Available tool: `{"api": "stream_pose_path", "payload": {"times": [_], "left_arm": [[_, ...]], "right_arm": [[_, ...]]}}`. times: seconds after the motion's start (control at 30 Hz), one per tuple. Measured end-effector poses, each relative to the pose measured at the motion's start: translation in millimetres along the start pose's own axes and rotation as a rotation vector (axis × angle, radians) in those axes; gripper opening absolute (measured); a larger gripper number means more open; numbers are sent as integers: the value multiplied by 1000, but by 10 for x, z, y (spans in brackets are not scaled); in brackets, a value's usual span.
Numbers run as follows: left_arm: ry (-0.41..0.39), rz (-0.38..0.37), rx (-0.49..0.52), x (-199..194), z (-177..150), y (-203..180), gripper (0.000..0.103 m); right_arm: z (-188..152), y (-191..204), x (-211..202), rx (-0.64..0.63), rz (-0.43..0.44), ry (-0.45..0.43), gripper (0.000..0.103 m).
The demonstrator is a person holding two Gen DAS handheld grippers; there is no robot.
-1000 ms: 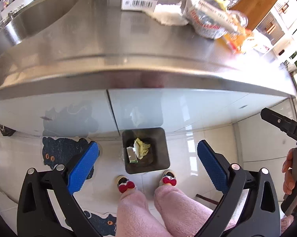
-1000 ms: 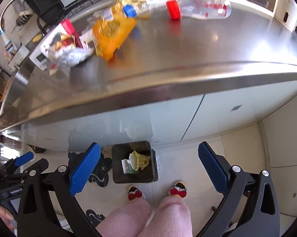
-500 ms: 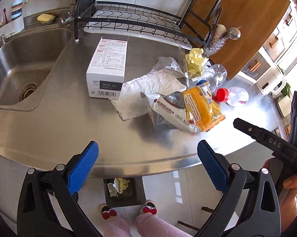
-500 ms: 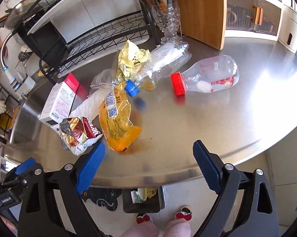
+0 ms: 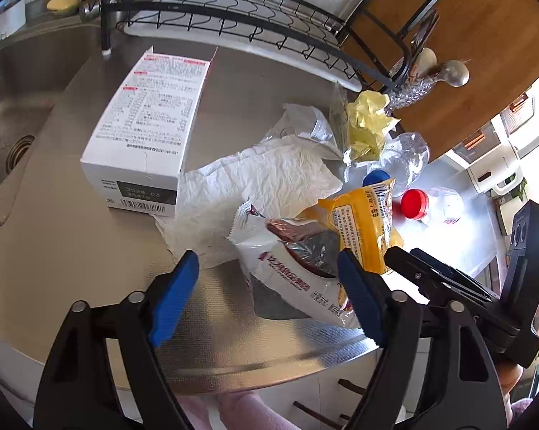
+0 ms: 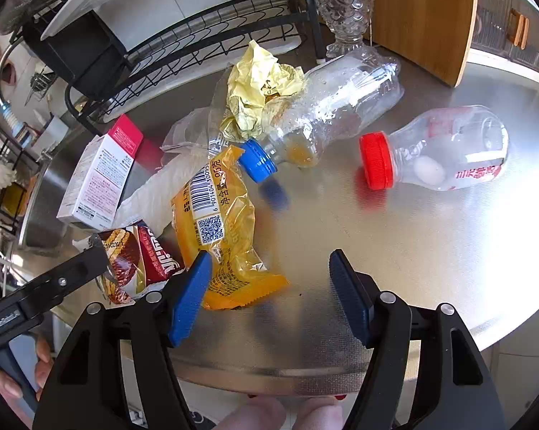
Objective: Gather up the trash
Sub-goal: 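Move both tools back up to the counter trash, then grasp the red-white snack wrapper with the left tool while the right grasps the yellow bag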
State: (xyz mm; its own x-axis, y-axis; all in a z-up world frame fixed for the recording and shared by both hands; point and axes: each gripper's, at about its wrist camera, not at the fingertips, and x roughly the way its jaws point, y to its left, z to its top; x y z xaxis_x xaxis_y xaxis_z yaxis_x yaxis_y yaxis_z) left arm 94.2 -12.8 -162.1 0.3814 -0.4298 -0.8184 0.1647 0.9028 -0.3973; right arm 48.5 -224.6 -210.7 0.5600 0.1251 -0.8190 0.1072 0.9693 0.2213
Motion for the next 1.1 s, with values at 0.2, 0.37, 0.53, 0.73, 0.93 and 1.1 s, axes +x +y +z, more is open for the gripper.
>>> {"api": "stream_pose_path", "payload": {"times": [0.2, 0.37, 0.53, 0.73, 0.93, 1.1], "left_arm": [[43, 22, 34, 131, 17, -16, 30], [55, 43, 60, 153, 14, -34, 6], [13, 53, 74, 15, 13, -35, 0], [-30, 77, 86, -163, 14, -74, 0], [-39, 92, 93, -260, -36, -63, 0], [-32, 100, 83, -253, -93, -36, 0]], "right_arm": [[18, 48, 98, -30, 25, 52, 28], [25, 114, 102, -50, 16, 49, 9], [11, 135, 18, -68, 0, 10, 1], [18, 171, -146, -78, -9, -35, 1], [0, 249, -198, -94, 75, -16, 37], [-115, 450, -211, -131, 88, -46, 82]]}}
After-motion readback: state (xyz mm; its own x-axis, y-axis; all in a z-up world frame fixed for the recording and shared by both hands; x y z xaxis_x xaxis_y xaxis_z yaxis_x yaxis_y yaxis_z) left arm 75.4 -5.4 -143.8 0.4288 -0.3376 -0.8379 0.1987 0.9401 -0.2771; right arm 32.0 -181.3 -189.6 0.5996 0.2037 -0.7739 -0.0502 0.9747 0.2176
